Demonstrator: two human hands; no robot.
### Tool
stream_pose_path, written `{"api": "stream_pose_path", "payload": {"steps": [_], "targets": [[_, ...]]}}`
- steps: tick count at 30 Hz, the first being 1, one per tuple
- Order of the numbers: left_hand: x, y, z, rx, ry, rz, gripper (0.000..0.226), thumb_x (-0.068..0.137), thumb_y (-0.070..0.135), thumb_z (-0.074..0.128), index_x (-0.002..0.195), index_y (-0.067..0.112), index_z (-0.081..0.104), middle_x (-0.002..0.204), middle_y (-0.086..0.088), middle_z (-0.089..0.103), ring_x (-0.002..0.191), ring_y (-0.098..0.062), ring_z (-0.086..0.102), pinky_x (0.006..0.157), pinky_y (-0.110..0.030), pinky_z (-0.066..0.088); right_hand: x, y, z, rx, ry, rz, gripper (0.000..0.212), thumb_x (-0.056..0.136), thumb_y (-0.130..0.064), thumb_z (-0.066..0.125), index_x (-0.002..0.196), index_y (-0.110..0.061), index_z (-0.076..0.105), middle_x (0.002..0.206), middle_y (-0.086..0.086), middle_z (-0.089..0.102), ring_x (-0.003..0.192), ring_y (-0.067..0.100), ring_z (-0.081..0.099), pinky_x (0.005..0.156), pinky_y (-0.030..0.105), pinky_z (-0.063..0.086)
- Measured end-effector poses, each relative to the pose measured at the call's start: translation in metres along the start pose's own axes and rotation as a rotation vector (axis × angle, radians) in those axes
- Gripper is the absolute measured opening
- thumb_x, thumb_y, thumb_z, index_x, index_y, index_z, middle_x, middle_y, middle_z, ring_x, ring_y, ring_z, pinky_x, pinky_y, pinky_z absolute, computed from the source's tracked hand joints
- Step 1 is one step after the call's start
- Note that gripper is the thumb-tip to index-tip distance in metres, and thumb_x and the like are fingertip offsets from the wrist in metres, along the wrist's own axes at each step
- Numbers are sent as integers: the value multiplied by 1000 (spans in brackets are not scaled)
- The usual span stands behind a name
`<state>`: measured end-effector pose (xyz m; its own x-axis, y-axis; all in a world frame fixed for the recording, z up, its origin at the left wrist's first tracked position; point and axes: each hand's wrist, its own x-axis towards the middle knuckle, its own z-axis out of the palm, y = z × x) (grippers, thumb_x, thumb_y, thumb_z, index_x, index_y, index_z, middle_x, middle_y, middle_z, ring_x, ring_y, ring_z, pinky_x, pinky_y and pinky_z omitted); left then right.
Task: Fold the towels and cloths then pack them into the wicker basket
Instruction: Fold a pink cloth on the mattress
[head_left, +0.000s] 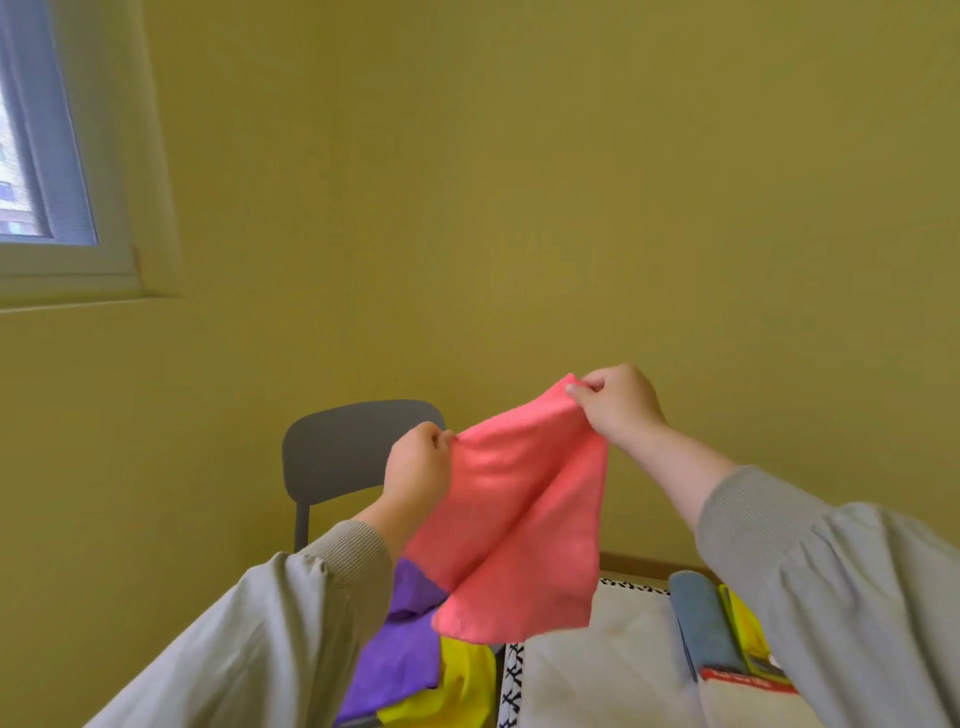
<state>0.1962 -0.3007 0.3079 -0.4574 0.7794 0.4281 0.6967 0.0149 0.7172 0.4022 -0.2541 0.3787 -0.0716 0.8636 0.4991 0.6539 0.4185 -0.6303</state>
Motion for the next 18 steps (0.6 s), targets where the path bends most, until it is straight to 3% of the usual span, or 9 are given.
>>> {"api": "stream_pose_path", "payload": {"steps": [2,5,8,11,14,18], "targets": [[-5,3,-1,-16,-60,67,37,95,34,51,76,3,54,69,-4,53,69,-23,48,61,-32,34,1,8,-1,-9,62,-18,41,89,-21,60,50,-13,51,67,15,52,72,27,50,59,32,30],[-10,2,-6,125,-278,191,44,79,49,70,79,6,63,71,-6,60,66,-19,51,62,-33,42,-3,17,-5,61,73,57,45,95,-16,52,52,-13,38,53,5,38,64,23,40,49,32,23],[-8,-5,-10,394,-391,164,24,77,34,73,72,12,63,70,-2,58,72,-21,53,62,-31,43,-10,30,-6,75,102,135,45,97,-16,48,55,-14,32,52,2,34,56,23,34,46,28,21],[-7,-16,-15,448,-403,51,20,82,17,59,62,16,55,59,3,49,68,-20,50,55,-24,37,-15,40,-5,69,113,182,45,98,-17,47,56,-14,31,53,3,34,53,20,31,46,30,20],[-7,-25,-17,255,-378,-88,29,87,14,55,58,15,52,57,2,48,58,-17,46,49,-22,35,-20,52,-7,65,100,208,46,97,-17,48,55,-13,31,54,3,32,55,21,30,48,33,18],[-17,-23,-9,-265,-358,-299,19,94,18,56,78,9,60,51,-3,44,35,-11,42,36,-16,35,-24,68,-8,22,115,258,48,97,-16,49,52,-12,31,52,4,33,56,23,31,47,32,19]]}}
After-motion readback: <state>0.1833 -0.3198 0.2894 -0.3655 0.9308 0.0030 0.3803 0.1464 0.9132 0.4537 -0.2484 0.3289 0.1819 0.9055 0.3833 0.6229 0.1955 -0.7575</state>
